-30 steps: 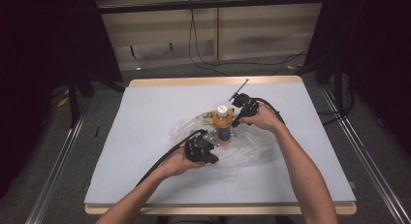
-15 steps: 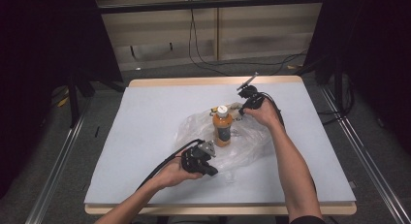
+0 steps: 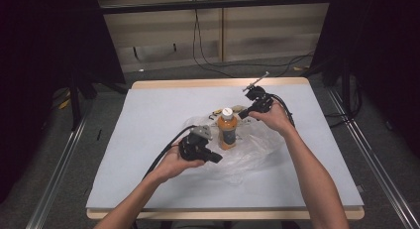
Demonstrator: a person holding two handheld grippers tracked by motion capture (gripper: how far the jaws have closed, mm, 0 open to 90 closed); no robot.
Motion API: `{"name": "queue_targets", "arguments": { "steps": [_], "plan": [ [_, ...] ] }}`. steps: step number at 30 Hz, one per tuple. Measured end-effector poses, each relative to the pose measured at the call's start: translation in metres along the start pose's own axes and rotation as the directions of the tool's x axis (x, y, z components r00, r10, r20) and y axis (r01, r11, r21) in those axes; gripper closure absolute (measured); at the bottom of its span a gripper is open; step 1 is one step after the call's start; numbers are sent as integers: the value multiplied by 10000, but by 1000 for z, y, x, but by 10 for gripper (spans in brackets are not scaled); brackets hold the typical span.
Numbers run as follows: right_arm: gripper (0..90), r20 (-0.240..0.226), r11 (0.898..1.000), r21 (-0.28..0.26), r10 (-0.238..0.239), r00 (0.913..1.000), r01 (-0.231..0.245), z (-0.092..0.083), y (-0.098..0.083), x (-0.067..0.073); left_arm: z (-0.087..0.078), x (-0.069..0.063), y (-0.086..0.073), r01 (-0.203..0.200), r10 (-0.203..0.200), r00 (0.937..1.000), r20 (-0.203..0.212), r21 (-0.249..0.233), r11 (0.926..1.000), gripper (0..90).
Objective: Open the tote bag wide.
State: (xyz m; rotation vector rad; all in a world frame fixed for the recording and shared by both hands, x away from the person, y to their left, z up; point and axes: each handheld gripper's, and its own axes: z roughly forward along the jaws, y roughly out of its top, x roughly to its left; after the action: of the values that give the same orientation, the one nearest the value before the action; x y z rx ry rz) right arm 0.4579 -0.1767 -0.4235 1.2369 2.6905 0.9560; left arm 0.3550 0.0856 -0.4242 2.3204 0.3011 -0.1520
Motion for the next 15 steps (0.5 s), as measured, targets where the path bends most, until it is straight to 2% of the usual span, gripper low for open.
{"name": "queue_targets", "arguments": {
  "steps": [1, 2, 3, 4, 5, 6, 7, 8, 10, 12, 13, 15],
  "plan": [
    [900, -63, 9999, 44, -128, 9999, 128, -2, -1, 4, -4, 6, 4, 140, -144, 9998, -154, -216, 9997, 900],
    [900, -127, 9996, 88, -280, 9995, 281, -4, -3, 9, -7, 11, 7, 141, -140, 9987, -495, 8, 9999, 900],
    [900, -127, 9991, 169, -382, 9992, 385, -4, -4, 13, -7, 16, 8, 169, -167, 9977, -650, 24, 9999, 900],
    [900, -121, 9987, 256, -436, 9990, 439, -5, -6, 16, -7, 22, 10, 380, -353, 9951, -919, 277, 9989, 900],
    [900, -148, 9980, 320, -540, 9984, 544, -4, -8, 19, -3, 30, 10, 571, -543, 9929, -1055, 234, 9981, 900],
    [900, -187, 9975, 359, -595, 9981, 601, -4, -12, 21, 1, 36, 10, 558, -489, 9888, -1413, 452, 9974, 900],
    [900, -255, 9971, 356, -665, 9975, 674, -2, -16, 23, 6, 42, 9, 778, -649, 9841, -1652, 724, 9943, 900],
    [900, -232, 9963, 488, -698, 9973, 708, 0, -20, 25, 11, 49, 7, 946, -808, 9833, -1632, 782, 9924, 900],
    [900, -321, 9940, 688, -830, 9960, 851, 6, -32, 29, 20, 61, 2, 1096, -795, 9758, -2038, 1408, 9839, 900],
    [900, -274, 9913, 945, -891, 9956, 913, 10, -44, 29, 25, 69, -5, 1319, -935, 9714, -2182, 1684, 9769, 900],
    [900, -348, 9909, 982, -893, 9954, 923, 11, -50, 26, 27, 70, -8, 1372, -978, 9704, -2209, 1708, 9757, 900],
    [900, -391, 9917, 1018, -750, 9964, 786, 10, -63, 22, 25, 73, -16, 1672, -1362, 9674, -2134, 1350, 9766, 900]
  ]
}}
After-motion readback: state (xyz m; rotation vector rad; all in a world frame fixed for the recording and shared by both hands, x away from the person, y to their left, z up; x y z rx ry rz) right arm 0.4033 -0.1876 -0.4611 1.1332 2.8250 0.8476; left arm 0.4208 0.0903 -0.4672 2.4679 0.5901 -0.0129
